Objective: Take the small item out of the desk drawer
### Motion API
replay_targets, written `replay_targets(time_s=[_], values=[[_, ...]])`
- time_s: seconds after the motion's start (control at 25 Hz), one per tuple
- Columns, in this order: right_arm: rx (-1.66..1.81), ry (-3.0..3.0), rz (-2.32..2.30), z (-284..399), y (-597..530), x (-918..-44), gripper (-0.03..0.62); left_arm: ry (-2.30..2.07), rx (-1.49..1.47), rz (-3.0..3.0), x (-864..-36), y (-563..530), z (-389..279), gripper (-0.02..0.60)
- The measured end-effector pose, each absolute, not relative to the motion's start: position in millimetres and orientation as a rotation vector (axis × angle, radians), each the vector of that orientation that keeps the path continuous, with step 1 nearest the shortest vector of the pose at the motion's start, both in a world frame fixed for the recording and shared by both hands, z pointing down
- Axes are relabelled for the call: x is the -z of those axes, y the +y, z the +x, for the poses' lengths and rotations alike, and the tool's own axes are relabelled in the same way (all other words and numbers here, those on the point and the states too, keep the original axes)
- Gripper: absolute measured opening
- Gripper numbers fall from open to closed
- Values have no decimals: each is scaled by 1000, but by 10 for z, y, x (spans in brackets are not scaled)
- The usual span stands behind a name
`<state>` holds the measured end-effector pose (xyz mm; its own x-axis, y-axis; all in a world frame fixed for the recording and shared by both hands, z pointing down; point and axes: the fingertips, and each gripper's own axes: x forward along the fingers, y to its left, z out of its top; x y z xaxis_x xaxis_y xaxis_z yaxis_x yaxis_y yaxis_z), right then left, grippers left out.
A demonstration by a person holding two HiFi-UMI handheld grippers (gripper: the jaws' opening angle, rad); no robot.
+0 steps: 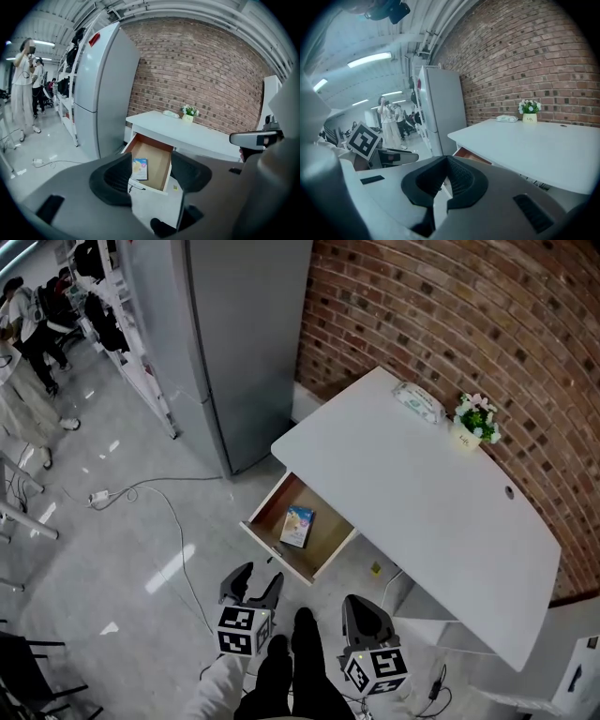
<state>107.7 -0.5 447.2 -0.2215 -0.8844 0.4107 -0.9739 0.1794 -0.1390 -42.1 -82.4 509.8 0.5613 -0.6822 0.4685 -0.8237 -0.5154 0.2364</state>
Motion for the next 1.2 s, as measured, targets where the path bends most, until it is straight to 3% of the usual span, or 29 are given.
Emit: replay_targets(time_s=[0.68,1.2], values=[[-745,-2174,1611,1414,-794,-5526,23,-1164,-649,2271,-6401,-1973,392,333],[-804,-2114,1510,1346,-1303,-6172,23,-1087,-778,2192,-7147,-2305,664,352]])
